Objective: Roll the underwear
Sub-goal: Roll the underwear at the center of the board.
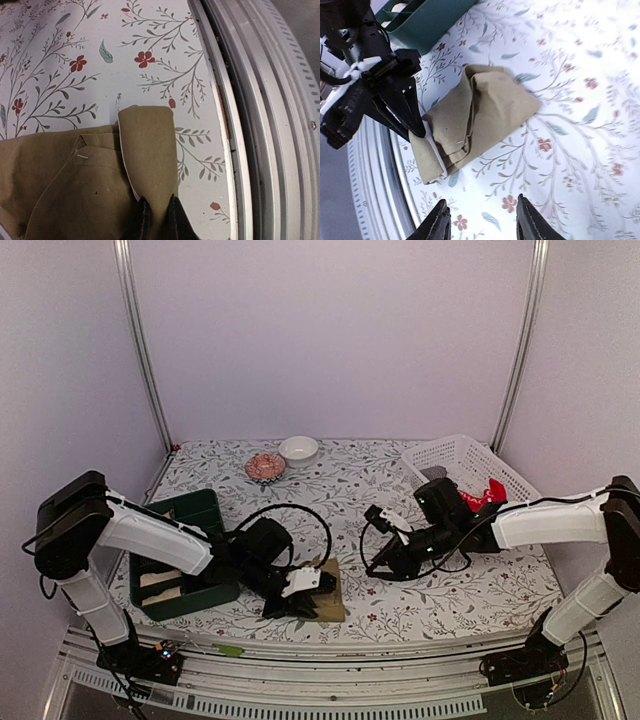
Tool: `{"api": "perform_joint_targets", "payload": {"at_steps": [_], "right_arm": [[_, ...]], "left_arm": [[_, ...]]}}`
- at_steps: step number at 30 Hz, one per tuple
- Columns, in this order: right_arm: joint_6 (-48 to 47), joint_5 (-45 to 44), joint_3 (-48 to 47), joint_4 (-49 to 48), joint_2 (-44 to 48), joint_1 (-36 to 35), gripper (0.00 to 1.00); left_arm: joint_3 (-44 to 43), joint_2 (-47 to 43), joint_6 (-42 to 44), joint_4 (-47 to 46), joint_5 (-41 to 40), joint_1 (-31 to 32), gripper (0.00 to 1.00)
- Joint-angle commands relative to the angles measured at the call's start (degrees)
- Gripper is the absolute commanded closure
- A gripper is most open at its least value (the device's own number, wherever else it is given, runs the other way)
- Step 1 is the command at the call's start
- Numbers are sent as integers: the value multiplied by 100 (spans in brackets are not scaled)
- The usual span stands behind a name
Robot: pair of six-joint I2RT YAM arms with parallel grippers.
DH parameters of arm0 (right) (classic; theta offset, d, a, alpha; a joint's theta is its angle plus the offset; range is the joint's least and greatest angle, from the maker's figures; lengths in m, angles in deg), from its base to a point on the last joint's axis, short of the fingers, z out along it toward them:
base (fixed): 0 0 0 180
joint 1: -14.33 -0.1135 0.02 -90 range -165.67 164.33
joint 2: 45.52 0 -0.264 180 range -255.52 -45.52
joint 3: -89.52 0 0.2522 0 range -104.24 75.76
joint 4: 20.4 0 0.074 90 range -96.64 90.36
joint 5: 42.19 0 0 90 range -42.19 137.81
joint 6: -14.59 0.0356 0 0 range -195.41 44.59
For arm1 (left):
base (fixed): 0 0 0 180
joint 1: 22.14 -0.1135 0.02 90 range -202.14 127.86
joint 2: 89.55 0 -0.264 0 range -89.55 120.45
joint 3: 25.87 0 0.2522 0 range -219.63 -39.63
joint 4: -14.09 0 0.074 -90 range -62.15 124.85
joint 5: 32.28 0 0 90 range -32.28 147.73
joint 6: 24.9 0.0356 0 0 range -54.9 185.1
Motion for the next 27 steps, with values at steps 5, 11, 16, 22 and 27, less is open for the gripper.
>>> {"api": "perform_joint_targets", "payload": {"at_steps": [5,11,16,22,27], "right_arm": [[410,-2619,666,-1002,2305,-250,1],[619,-1357,679,-1063,2149,-237,1],[13,-1084,898,-959,2094,-540,8],[-983,-1327,1192,-1266,1700,-1002,17],[-1272,-1124,940,-1830,657,-1226,31]], "left_arm": [[-480,587,-190,827,1390,-511,100],[-691,893,-252,1016,1766,-705,100],[-1046,1338,-268,1409,2178,-895,100],[-1646,2107,-170,2060,2725,-1113,100],[-1943,2465,-76,2415,2986,-1277,100]]}}
